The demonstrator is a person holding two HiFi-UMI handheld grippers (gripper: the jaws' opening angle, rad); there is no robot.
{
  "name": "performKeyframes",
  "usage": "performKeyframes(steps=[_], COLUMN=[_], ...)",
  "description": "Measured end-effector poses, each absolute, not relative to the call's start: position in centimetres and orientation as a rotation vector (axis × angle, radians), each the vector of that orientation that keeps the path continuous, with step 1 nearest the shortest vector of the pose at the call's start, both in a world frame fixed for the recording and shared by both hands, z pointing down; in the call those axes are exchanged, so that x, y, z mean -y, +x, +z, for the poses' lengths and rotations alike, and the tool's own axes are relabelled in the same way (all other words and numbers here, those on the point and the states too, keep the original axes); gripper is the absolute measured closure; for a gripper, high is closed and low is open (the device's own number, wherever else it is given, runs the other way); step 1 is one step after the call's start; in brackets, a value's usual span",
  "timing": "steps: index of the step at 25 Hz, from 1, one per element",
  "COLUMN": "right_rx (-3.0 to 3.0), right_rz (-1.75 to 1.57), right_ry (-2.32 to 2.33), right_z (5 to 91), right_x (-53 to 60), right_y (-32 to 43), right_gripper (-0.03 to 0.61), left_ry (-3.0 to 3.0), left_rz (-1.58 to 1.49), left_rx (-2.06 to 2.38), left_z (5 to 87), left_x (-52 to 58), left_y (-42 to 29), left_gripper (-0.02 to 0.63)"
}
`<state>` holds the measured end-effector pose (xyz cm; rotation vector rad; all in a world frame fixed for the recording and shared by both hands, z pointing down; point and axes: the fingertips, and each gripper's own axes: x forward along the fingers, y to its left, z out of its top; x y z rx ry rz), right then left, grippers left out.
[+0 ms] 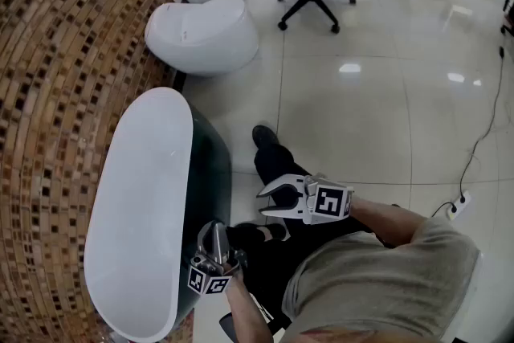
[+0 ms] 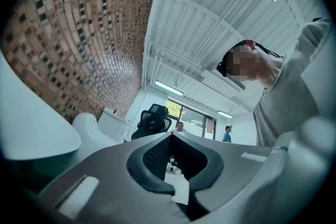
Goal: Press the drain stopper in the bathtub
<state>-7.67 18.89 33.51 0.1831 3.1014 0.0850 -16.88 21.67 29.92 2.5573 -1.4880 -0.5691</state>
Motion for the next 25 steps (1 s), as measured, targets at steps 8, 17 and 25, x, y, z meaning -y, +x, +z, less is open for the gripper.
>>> performKeyframes(steps=[8,17,25], right_rx=[-3.091,-3.076,-3.070], right_rz=[0.076,-0.118,-0.167], right_ry=[0.257,0.356,0.236], right_z=[33.4,33.8,31.5], right_x=[-8.1,-2.5,-1.5], right_y=[-14.1,-15.8,-22.9], right_gripper=[0.448,0.448,0.449], left_ry=[2.670,2.521,2.495], left_rz=[-0.584,-0.652,-0.629], left_rx=[1.635,1.827,1.661], left_z=[25.8,26.5,27.7], left_x=[-11.5,-9.8,-6.3], left_y=[-22.4,-25.4,-30.1], left_gripper=[0.623,0.623,0.623])
